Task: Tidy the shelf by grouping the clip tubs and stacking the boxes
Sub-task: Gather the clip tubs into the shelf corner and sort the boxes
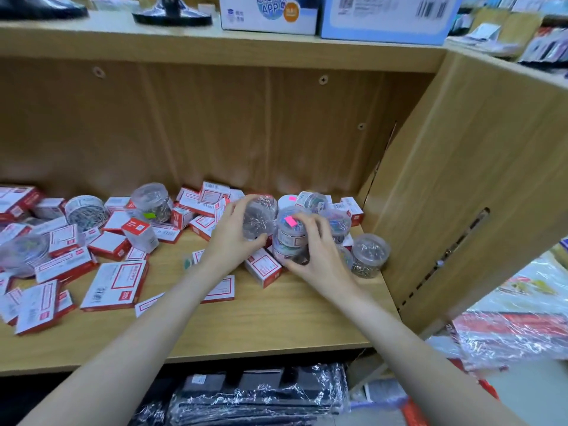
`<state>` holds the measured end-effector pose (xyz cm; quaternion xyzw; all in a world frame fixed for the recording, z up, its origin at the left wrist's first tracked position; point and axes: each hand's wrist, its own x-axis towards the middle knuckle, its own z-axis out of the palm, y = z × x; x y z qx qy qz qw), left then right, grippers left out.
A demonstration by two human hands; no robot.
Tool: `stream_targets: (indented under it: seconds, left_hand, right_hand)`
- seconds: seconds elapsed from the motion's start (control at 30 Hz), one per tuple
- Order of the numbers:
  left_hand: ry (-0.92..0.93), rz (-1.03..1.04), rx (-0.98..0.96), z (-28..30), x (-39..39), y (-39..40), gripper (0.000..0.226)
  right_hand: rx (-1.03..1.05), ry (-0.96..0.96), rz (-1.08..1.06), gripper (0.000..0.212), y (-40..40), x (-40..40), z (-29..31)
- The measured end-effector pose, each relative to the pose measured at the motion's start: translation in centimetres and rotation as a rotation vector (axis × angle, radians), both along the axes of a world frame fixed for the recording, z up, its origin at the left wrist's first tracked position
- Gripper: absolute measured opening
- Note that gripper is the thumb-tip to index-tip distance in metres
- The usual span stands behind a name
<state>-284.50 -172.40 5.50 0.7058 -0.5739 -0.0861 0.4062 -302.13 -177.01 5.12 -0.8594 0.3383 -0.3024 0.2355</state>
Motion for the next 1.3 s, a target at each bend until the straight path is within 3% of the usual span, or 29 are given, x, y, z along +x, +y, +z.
stream_targets:
  seconds: [0.23,0.4,0.5,0.57,0.73,1.0,1.13,1.3]
  left_hand:
    - [0.214,0.132,-0.122,0.7,0.7,1.5,0.062]
    - [0.242,0.161,-0.117,1.3,1.7,4.3,0.060]
    - [0.359,0.154,-0.095,2.1,2.9,6.1,0.043]
    - [0.398,0.169,-0.064,2.5,4.1,7.2,0.035]
    - [0.442,0.317,-0.101,3.2,8.8,10.9,0.056]
    - [0.308,0.517,-0.293,3.4,21.5,20.9,0.039]
    - [0.189,0.699,-0.337,3.2,30.5,26.7,0.076]
    - [0.196,0.847,-0.083,0.6,39.7,33.5,0.092]
  right_hand:
    - [0.040,0.035,-0.036,0.069,0.0,1.3,0.0]
    - [-0.025,-0.129,-0.007,0.060,0.1,1.9,1.0]
    - [0.089,-0.274,0.012,0.063,0.5,3.9,2.8]
    - [0.084,-0.240,0.087,0.063,1.1,5.5,4.0]
    - [-0.079,-0.131,0.268,0.062,3.3,10.6,5.7]
    - [-0.089,-0.119,0.491,0.063,9.3,25.7,6.0]
    - [-0.015,-0.149,0.554,0.062,13.7,35.5,5.3]
    - [0.158,-0.165,0.593,0.064,19.3,45.6,4.3]
